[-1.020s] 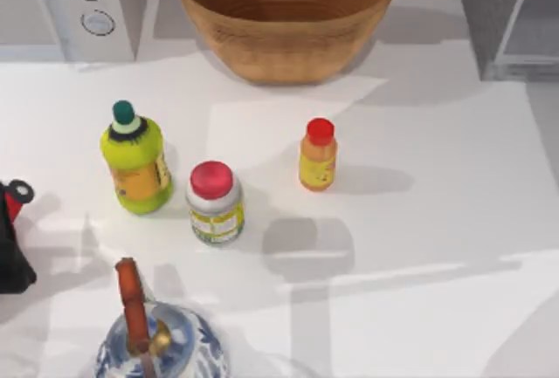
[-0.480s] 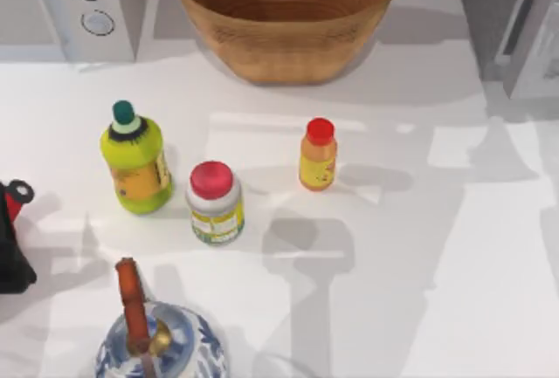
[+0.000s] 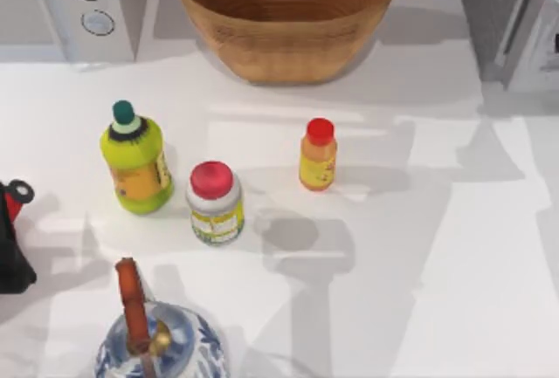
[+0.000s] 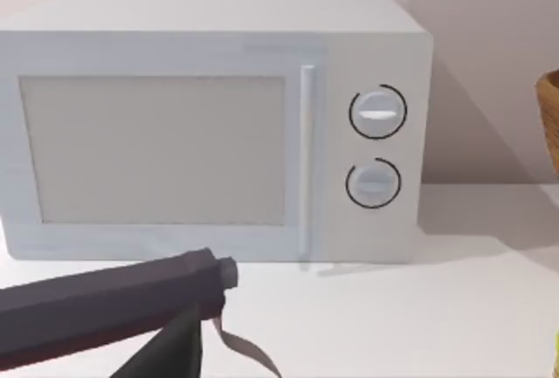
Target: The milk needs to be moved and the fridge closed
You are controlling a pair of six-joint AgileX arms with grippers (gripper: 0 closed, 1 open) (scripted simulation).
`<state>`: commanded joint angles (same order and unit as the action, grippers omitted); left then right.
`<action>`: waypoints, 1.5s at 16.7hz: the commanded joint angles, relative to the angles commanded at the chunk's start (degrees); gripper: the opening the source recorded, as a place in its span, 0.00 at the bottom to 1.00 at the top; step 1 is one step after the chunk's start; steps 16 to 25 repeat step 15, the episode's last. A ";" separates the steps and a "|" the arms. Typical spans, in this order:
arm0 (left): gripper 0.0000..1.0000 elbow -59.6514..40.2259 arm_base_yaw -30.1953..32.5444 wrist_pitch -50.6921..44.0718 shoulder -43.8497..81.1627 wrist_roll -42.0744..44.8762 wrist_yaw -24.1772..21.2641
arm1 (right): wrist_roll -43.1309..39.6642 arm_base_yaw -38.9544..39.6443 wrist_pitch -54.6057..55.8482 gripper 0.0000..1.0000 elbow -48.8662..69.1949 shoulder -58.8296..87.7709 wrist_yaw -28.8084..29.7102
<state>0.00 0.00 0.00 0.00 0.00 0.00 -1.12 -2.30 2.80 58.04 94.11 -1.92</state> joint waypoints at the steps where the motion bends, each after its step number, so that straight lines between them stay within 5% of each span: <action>1: 1.00 0.00 0.00 0.00 0.00 0.00 0.00 | -0.03 0.04 -0.09 1.00 1.15 0.88 0.01; 12: 1.00 0.00 0.00 0.00 0.00 0.00 0.00 | 0.15 0.06 -4.92 1.00 24.12 18.75 0.43; 25: 1.00 0.00 0.00 0.00 0.00 0.00 0.00 | 0.20 0.08 -5.42 1.00 25.25 20.06 0.43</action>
